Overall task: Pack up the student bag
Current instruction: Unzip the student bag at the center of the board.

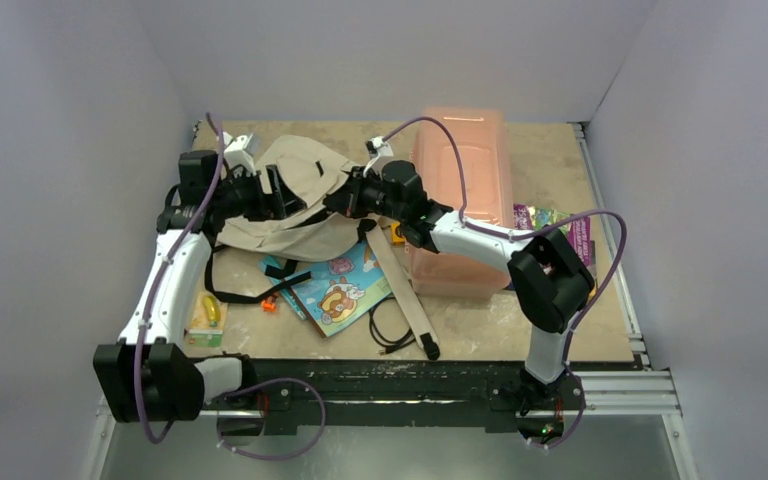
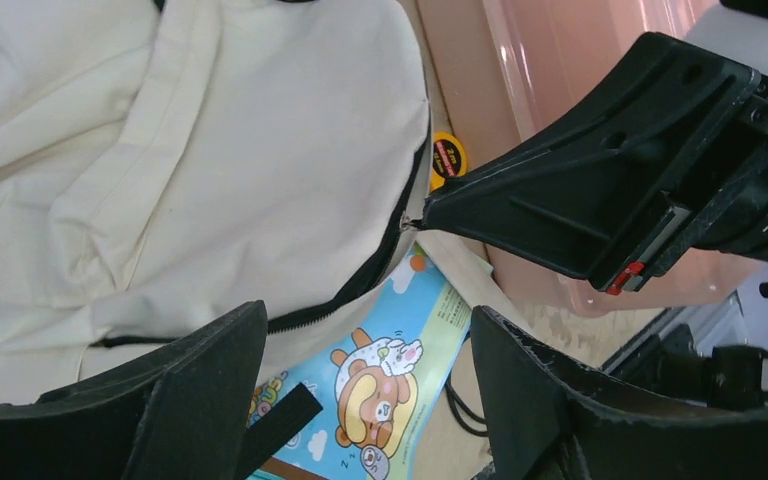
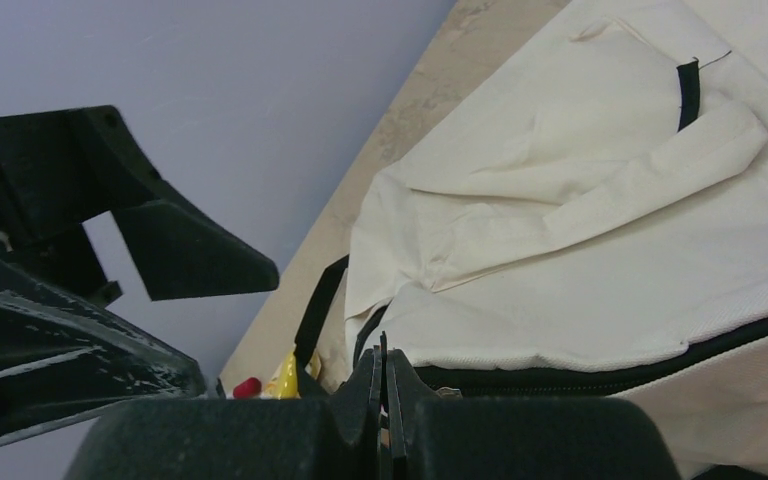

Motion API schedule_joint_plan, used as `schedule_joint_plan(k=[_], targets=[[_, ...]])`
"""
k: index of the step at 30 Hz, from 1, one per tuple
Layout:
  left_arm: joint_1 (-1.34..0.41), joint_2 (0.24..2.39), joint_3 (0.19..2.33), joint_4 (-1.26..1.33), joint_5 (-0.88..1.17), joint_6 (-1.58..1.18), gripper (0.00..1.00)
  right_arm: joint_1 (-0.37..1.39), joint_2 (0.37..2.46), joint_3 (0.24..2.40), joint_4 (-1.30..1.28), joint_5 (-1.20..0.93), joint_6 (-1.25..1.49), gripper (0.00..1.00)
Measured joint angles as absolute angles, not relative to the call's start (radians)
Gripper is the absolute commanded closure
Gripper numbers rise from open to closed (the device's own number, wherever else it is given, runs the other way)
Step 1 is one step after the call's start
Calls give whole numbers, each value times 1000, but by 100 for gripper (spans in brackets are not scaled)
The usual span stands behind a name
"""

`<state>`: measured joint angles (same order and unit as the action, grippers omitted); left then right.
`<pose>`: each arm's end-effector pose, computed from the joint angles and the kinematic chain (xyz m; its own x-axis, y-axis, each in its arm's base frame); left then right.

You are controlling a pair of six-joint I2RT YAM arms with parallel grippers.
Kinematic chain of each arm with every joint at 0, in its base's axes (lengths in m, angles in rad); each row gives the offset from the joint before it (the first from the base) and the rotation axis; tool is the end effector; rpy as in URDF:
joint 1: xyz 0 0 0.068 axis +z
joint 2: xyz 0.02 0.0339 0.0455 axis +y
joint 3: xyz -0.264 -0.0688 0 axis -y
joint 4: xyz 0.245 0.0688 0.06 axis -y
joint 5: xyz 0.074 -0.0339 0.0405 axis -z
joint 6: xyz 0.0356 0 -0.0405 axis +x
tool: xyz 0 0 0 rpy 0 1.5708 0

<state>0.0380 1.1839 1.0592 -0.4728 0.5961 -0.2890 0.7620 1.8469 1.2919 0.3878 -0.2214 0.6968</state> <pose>0.2571 -0.0102 0.3288 -0.6621 -0.2612 -0.7024 0.2542 0.8035 -0.5384 0.3122 0.3087 0.2713 -0.6251 0.2689 -0.7328 -0.5594 0.5004 0.6608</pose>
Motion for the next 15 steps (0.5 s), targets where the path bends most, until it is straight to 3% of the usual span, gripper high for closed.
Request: schedule_joint_plan(k=[4,6,8,15], targets=[[36,1303,1121,-486,724,-189,29,762,1847,1292,393,-228,700,100],[36,1333,1118,-479,773,-170,23,762,1847,1292,396,-229,704,100],[30,1356,1113,-479,804,-160,23,762,1847,1292,397,-231,710,100],[4,1390,1113,-480,776,-155,28,762,1847,1292,397,-236,726,100]])
